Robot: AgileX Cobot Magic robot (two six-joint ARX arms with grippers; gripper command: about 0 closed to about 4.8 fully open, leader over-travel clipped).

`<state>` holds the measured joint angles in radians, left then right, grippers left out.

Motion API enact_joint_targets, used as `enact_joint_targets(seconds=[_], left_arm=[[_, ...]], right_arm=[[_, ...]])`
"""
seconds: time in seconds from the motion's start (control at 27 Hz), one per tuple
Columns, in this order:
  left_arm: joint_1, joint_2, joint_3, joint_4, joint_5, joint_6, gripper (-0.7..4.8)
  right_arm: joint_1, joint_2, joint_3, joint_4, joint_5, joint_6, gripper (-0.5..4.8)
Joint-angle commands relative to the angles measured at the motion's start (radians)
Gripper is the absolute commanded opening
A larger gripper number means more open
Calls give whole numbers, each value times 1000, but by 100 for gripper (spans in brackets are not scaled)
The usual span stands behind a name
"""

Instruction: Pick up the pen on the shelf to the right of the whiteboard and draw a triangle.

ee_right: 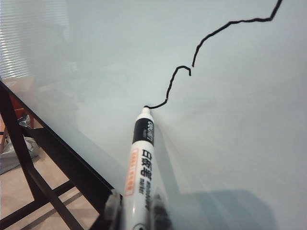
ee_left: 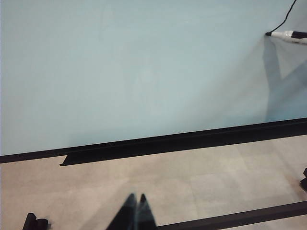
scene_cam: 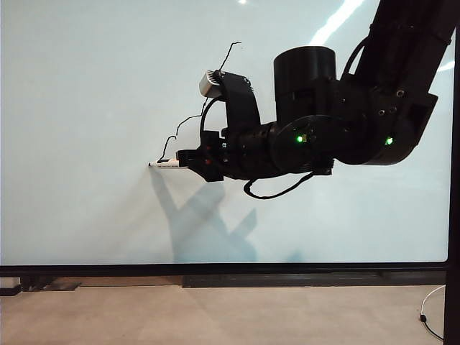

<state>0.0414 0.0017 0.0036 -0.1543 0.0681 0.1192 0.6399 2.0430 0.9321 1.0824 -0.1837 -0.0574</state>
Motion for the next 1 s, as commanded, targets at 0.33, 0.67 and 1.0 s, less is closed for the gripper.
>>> enact_joint_targets(seconds=[0.33, 0.67, 1.0], left_arm=[[0, 1, 3, 5, 3, 1, -5], [0, 1, 3, 5, 3, 1, -5], [0, 1, 3, 5, 3, 1, -5]], right_arm=[[-8, -5, 2, 23, 77, 4, -5], [-34, -5, -23, 30, 92, 5, -5], [-45, -15, -80, 106, 121, 5, -5]])
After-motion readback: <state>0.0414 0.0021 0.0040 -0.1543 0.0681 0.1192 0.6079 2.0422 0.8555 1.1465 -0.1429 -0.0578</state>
